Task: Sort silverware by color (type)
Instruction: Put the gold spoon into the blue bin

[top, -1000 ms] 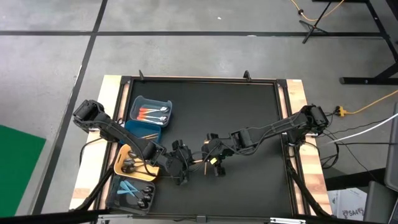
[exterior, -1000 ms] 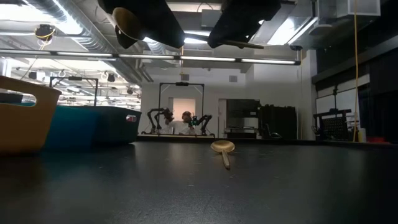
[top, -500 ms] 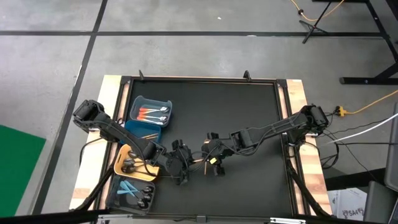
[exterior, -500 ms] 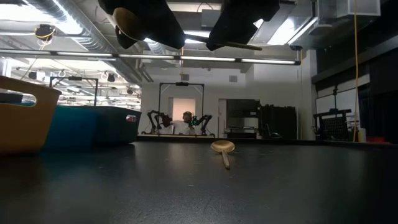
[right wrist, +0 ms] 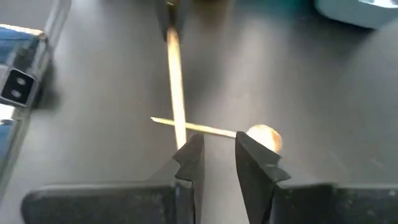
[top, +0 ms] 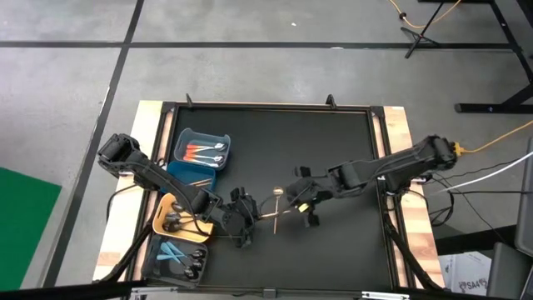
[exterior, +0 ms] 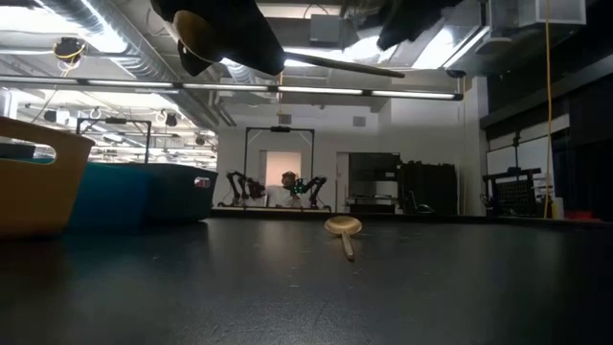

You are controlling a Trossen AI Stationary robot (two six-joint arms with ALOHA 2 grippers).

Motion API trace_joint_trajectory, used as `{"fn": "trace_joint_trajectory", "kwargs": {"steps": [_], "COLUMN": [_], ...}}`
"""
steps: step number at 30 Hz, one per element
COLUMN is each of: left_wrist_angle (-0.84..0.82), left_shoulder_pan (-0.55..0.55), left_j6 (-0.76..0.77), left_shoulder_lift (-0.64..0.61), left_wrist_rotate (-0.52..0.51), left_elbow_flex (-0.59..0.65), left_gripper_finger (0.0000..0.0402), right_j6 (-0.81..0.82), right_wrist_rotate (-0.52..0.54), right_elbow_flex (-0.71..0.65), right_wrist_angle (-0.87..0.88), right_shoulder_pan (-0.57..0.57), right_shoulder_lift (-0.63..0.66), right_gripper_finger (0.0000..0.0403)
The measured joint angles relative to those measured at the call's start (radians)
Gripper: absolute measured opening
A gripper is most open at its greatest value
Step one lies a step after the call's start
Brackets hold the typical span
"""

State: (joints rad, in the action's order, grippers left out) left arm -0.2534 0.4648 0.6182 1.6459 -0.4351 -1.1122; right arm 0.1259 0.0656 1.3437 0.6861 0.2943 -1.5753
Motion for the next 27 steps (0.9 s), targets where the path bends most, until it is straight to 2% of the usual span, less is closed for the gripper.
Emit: {"fn": "trace_joint_trajectory", "kwargs": {"steps": [9,14,19,27], "left_wrist_angle": [0.002,0.006,0.003,-0.072], "left_shoulder_pan": [0.0,0.0,0.0,0.0], "left_j6": [0.001,0.001,0.0,-0.071], "left_shoulder_lift": [0.0,0.0,-0.024,-0.142], "left_wrist_rotate": [0.0,0.0,0.0,-0.002], "left_elbow_flex": [0.0,0.0,0.0,0.0], "left_gripper_finger": [0.0014,0.0014,0.0014,0.0014], "right_j6": [-0.001,0.007,0.01,0.043], "right_wrist_rotate": [0.125,0.153,0.152,0.126], "right_elbow_flex": [0.0,0.0,-0.003,-0.102], "right_wrist_angle": [0.173,0.222,0.217,0.092], "right_shoulder_pan": [0.0,0.001,0.001,0.001], "right_shoulder_lift": [0.169,0.214,0.214,0.21], "right_gripper_finger": [0.0079,0.0079,0.0079,0.0079]}}
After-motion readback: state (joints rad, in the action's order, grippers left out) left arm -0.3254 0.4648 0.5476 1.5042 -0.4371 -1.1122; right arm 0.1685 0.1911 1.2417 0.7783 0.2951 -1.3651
